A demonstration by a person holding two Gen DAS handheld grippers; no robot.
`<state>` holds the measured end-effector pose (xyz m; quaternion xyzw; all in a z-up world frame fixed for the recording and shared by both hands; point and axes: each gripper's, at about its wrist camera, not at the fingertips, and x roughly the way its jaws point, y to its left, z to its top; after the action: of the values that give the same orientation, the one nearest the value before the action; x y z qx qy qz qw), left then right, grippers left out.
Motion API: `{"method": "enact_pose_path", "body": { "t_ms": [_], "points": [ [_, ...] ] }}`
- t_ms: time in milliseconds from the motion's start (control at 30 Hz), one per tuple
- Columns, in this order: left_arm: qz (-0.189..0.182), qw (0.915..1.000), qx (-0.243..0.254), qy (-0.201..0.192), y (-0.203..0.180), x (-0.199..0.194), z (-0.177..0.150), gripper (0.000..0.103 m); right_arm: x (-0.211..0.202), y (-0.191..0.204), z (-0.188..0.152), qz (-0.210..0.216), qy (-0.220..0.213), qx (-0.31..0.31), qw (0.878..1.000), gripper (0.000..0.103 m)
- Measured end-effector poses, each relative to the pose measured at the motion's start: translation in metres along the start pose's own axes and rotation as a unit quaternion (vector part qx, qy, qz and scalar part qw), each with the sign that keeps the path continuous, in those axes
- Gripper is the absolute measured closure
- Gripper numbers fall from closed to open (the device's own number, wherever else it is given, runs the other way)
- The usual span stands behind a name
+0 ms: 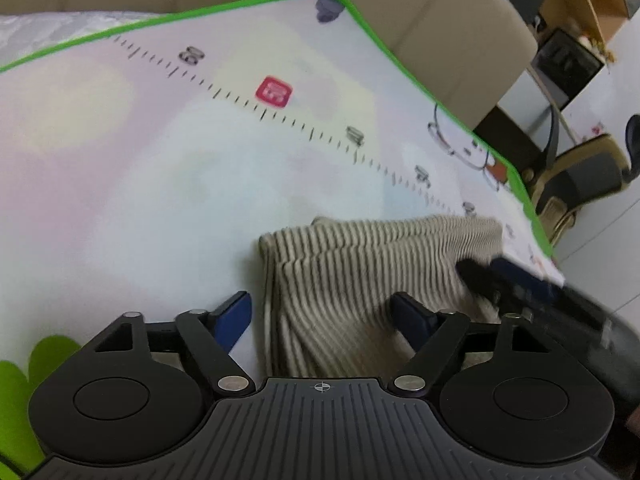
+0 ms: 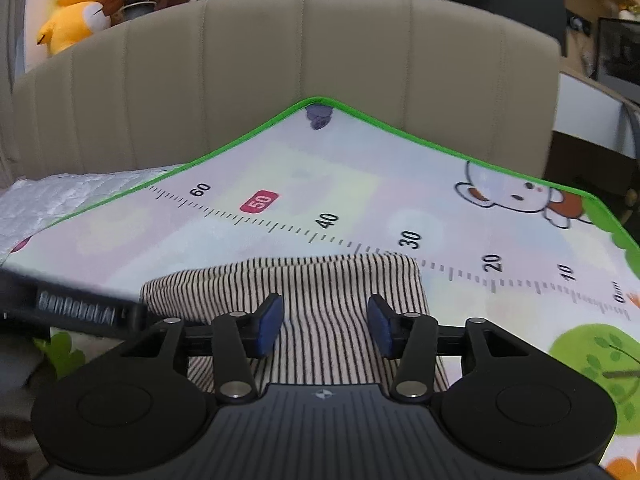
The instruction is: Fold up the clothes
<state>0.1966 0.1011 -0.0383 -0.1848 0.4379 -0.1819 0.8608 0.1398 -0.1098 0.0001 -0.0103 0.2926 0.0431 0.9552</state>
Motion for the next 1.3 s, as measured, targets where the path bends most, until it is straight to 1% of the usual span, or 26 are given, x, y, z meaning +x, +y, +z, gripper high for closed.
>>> {"method": "enact_pose_path", "body": {
  "t_ms": [33,100,133,167,267,300,400,533,633,767,833,933,1000,1133,1200,1233,1267,1300],
  "points": [
    [-0.002,1.0000,0.005,-0.005,-0.002,-0.001,0.002,0.025,-0.005,0.001,-0.003,-0.007,-0.002,0.008,1.000,0.054],
    [0.001,0.9998,0.018,-0.011,-0.005,-0.002,0.003,0.023,-0.019,0.003,-0.010,-0.020,-0.004,0.044,0.999,0.049],
    [0.001,0.9997,0.019,-0.014,-0.004,-0.003,0.003,0.023,-0.020,0.005,-0.011,-0.022,-0.003,0.042,0.999,0.042],
    [-0.003,0.9998,0.015,-0.015,-0.001,-0.004,0.003,0.023,-0.021,0.006,-0.012,-0.024,-0.003,0.040,0.999,0.039],
    [-0.004,0.9998,0.003,-0.019,0.004,-0.010,0.004,0.023,-0.025,0.012,-0.015,-0.031,-0.001,0.035,0.999,0.034],
    [-0.001,0.9997,0.005,-0.023,0.004,-0.013,0.005,0.025,-0.026,0.013,-0.016,-0.033,0.000,0.033,0.999,0.033],
    [-0.001,0.9991,0.007,-0.042,0.003,-0.026,0.006,0.025,-0.030,0.018,-0.019,-0.039,0.002,0.027,0.999,0.031],
    [-0.007,0.9987,0.000,-0.050,0.003,-0.034,0.007,0.025,-0.033,0.022,-0.022,-0.039,0.004,0.007,0.999,0.029],
    [-0.012,0.9987,0.006,-0.050,0.001,-0.036,0.007,0.024,-0.033,0.019,-0.025,-0.032,0.005,0.004,0.999,0.028],
    [-0.014,0.9987,0.021,-0.044,-0.004,-0.034,0.006,0.023,-0.037,0.017,-0.029,-0.027,0.006,0.017,0.999,0.027],
    [-0.017,0.9989,0.018,-0.040,-0.005,-0.031,0.007,0.023,-0.039,0.017,-0.030,-0.028,0.006,0.023,0.999,0.026],
    [-0.017,0.9991,0.016,-0.036,-0.008,-0.031,0.008,0.022,-0.039,0.021,-0.031,-0.031,0.010,0.031,0.999,0.023],
    [-0.015,0.9991,0.018,-0.036,-0.009,-0.033,0.007,0.021,-0.038,0.025,-0.031,-0.036,0.012,0.022,0.999,0.021],
    [-0.015,0.9990,0.017,-0.039,-0.010,-0.037,0.006,0.019,-0.040,0.026,-0.030,-0.032,0.011,0.016,0.999,0.021],
    [-0.015,0.9990,0.023,-0.036,-0.010,-0.037,0.003,0.019,-0.047,0.022,-0.030,-0.025,-0.001,0.026,0.999,0.022],
    [-0.013,0.9989,0.028,-0.035,-0.009,-0.037,0.001,0.019,-0.053,0.020,-0.030,-0.022,-0.009,0.033,0.999,0.026],
    [-0.007,0.9988,0.033,-0.035,-0.007,-0.036,-0.002,0.019,-0.058,0.017,-0.031,-0.019,-0.018,0.040,0.999,0.033],
    [-0.002,0.9987,0.038,-0.035,-0.005,-0.036,-0.004,0.020,-0.063,0.015,-0.032,-0.015,-0.024,0.048,0.998,0.036]
  ]
}}
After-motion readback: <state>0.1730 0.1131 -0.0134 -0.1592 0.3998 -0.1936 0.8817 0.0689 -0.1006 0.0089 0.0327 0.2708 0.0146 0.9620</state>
